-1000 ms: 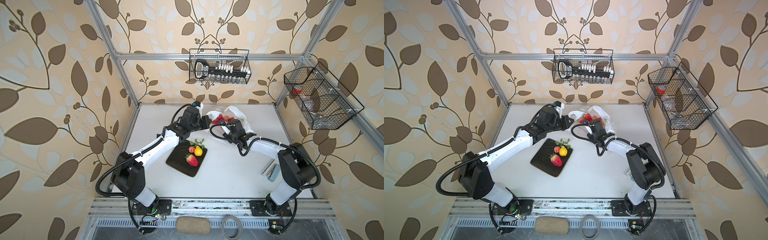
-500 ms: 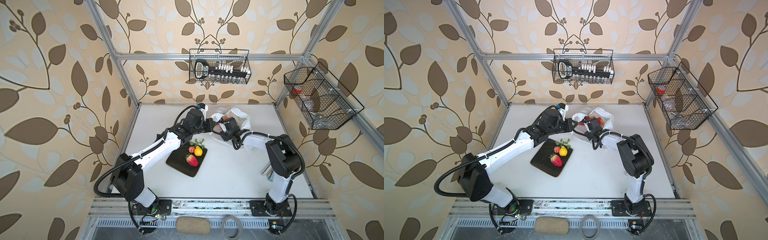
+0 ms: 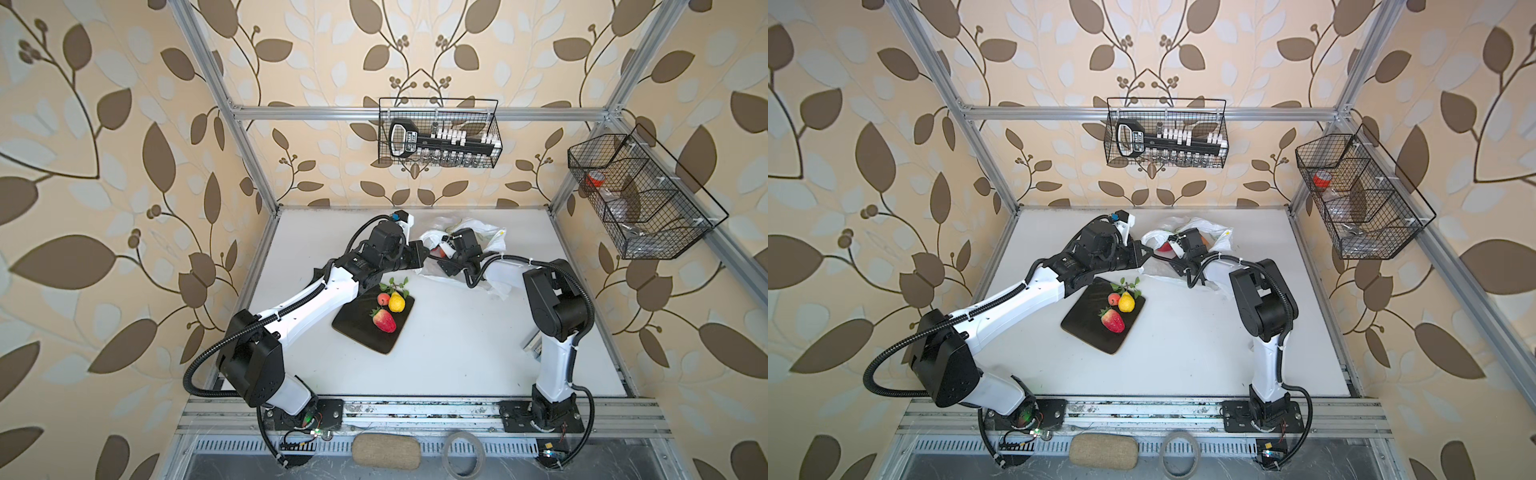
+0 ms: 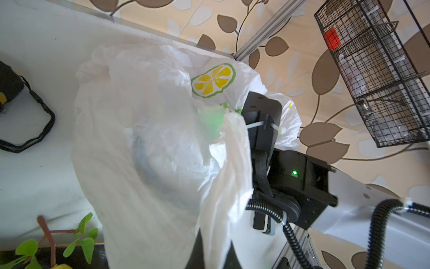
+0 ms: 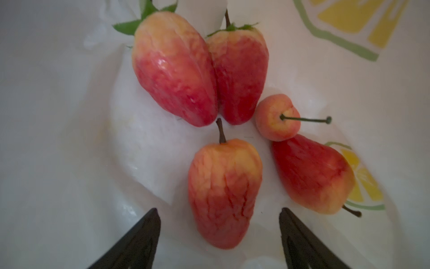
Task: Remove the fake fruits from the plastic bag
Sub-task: 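Lower the right gripper into the bag and close it on the red pear, then lift the red pear out of the bag with the right gripper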
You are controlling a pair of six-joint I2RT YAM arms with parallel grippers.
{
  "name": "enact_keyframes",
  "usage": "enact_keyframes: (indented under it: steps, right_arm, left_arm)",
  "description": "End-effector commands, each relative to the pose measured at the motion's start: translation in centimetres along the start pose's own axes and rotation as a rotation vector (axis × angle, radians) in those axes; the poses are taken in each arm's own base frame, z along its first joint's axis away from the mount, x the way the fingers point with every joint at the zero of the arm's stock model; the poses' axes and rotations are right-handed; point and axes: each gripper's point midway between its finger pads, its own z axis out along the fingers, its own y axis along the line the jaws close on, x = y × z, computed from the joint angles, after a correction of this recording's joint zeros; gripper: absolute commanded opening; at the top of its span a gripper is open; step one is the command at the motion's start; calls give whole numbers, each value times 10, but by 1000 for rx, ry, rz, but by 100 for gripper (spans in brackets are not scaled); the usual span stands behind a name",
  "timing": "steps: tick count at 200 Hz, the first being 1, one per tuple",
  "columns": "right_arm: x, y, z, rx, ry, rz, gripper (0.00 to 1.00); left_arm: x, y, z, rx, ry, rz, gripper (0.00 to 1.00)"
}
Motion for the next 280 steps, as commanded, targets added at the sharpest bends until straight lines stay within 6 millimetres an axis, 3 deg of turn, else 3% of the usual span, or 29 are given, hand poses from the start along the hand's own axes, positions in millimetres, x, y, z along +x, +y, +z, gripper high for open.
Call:
enact_keyframes:
  steps: [1, 60, 104, 122, 156, 194, 241, 247, 280]
  right_arm:
    - [-12, 10, 9, -62, -32, -23, 81]
    - [-1, 2, 35, -31, 32, -18, 76]
    - [7, 3, 45, -25, 57, -46, 63]
    - [3, 2, 43, -23, 47, -46, 58]
    - [-13, -5, 27, -14, -4, -31, 48]
    - [-23, -12, 5, -7, -40, -33, 45]
    - [-13, -9, -28, -16, -41, -66, 45]
    - [-10, -8, -32, -21, -33, -70, 46]
    - [-5, -9, -68, -21, -67, -55, 46]
  left_arm:
    - [-5, -14, -14, 45, -14, 0, 0]
    - [-4, -15, -18, 37, -1, 5, 0]
    - [-2, -10, -17, 20, 1, 0, 0]
    - [-8, -17, -28, 35, -28, 6, 0]
    - [-11, -15, -28, 22, -44, 7, 0]
    - [-15, -10, -26, -3, -68, 0, 0]
    - [-28, -7, -23, -22, -133, -23, 0]
    - [-25, 0, -13, -41, -123, -32, 0]
    - [-35, 0, -8, -48, -160, -45, 0]
